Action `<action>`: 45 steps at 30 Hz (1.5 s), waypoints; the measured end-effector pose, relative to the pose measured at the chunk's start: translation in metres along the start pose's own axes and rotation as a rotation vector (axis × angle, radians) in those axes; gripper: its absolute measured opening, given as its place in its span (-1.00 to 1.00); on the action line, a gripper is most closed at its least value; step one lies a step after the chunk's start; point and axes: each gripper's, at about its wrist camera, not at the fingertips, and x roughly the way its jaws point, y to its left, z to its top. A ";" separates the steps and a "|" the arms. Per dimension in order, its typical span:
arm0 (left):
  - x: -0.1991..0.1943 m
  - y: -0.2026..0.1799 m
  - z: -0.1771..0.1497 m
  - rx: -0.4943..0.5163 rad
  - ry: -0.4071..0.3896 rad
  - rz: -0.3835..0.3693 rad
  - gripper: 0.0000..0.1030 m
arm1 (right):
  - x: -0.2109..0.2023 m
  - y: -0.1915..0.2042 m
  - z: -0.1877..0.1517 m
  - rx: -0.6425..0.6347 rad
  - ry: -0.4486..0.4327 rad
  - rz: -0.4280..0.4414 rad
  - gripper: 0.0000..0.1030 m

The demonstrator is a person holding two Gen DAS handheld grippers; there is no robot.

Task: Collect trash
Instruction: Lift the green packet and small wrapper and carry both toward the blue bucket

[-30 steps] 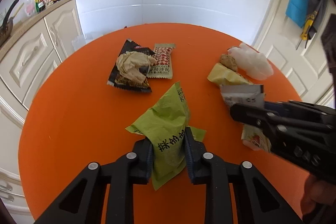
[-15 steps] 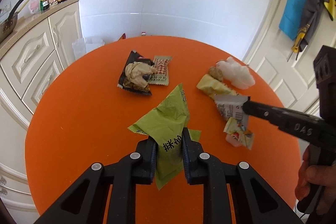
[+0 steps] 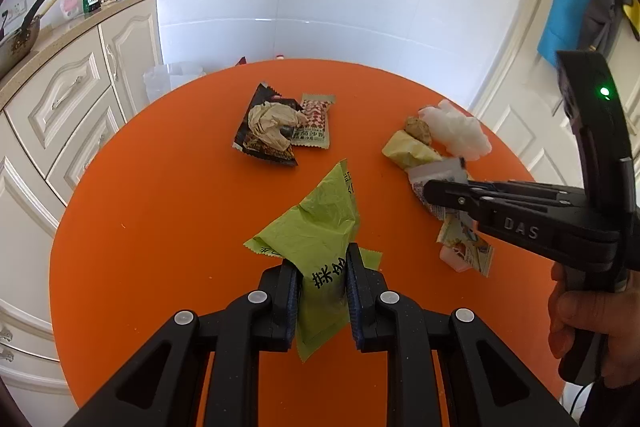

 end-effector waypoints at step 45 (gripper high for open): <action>-0.082 -0.387 -0.053 0.555 0.004 -0.530 -0.68 | -0.324 -0.260 -0.240 0.628 -0.417 -0.390 -0.90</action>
